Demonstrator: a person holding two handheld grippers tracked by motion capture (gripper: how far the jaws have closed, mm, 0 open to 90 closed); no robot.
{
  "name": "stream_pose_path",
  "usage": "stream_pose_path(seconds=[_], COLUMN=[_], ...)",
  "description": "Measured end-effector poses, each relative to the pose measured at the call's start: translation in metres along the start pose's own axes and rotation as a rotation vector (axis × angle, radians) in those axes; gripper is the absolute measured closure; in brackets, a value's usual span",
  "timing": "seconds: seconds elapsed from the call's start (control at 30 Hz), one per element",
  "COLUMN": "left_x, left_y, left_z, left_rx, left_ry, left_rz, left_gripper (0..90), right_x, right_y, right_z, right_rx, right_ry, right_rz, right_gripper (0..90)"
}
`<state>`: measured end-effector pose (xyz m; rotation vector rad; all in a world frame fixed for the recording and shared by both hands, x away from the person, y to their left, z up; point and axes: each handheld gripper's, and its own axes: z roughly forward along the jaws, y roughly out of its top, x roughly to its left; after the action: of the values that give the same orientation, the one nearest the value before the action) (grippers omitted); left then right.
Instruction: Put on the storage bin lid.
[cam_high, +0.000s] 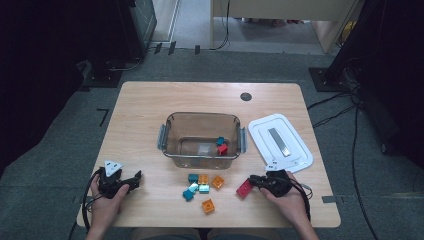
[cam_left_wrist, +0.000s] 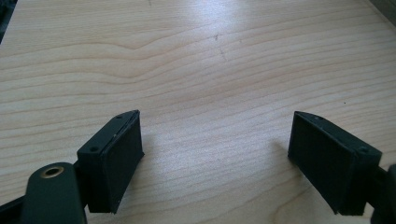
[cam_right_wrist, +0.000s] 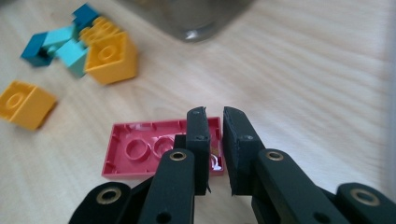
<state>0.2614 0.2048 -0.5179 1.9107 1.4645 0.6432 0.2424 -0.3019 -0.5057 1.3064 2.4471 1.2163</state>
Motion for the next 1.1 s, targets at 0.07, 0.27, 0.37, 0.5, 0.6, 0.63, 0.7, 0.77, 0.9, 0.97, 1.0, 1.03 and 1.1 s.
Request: stream_pose_path(seconds=[0.07, 0.27, 0.37, 0.5, 0.6, 0.63, 0.7, 0.77, 0.9, 0.97, 1.0, 1.03, 1.1], left_x=[0.000, 0.000, 0.000, 0.000, 0.000, 0.000, 0.000, 0.000, 0.000, 0.000, 0.000, 0.000, 0.000], left_y=[0.000, 0.000, 0.000, 0.000, 0.000, 0.000, 0.000, 0.000, 0.000, 0.000, 0.000, 0.000, 0.000], left_z=[0.000, 0.000, 0.000, 0.000, 0.000, 0.000, 0.000, 0.000, 0.000, 0.000, 0.000, 0.000, 0.000], left_rx=[0.000, 0.000, 0.000, 0.000, 0.000, 0.000, 0.000, 0.000, 0.000, 0.000, 0.000, 0.000, -0.001], left_ry=[0.000, 0.000, 0.000, 0.000, 0.000, 0.000, 0.000, 0.000, 0.000, 0.000, 0.000, 0.000, 0.000], left_rz=[0.000, 0.000, 0.000, 0.000, 0.000, 0.000, 0.000, 0.000, 0.000, 0.000, 0.000, 0.000, 0.000], left_gripper=[17.6, 17.6, 17.6, 17.6, 17.6, 17.6, 17.6, 17.6, 17.6, 17.6, 17.6, 17.6, 17.6], right_x=[-0.004, -0.007, -0.004, 0.000, 0.004, 0.007, 0.014, 0.022, 0.032, 0.034, 0.035, 0.036, 0.036], right_y=[0.000, 0.000, -0.002, -0.006, -0.006, -0.007, -0.007, -0.009, -0.015, -0.014, -0.015, -0.016, -0.016], right_z=[-0.004, -0.013, -0.013, -0.010, -0.005, -0.004, 0.000, 0.004, 0.014, 0.015, 0.016, 0.016, 0.016], right_rx=[-0.031, -0.058, -0.056, -0.025, -0.002, -0.005, 0.001, 0.011, 0.013, 0.008, 0.002, -0.002, -0.006], right_ry=[-0.016, -0.004, 0.015, 0.017, 0.022, 0.024, 0.018, -0.009, -0.072, -0.096, -0.111, -0.129, -0.136], right_rz=[0.023, 0.017, -0.027, -0.055, -0.053, -0.052, -0.058, -0.062, -0.092, -0.098, -0.106, -0.119, -0.131], right_gripper=[90.0, 78.2, 62.1, 40.2, 28.1, 24.8, 18.3, 17.2, 16.7, 18.4, 21.9, 26.6, 27.3])
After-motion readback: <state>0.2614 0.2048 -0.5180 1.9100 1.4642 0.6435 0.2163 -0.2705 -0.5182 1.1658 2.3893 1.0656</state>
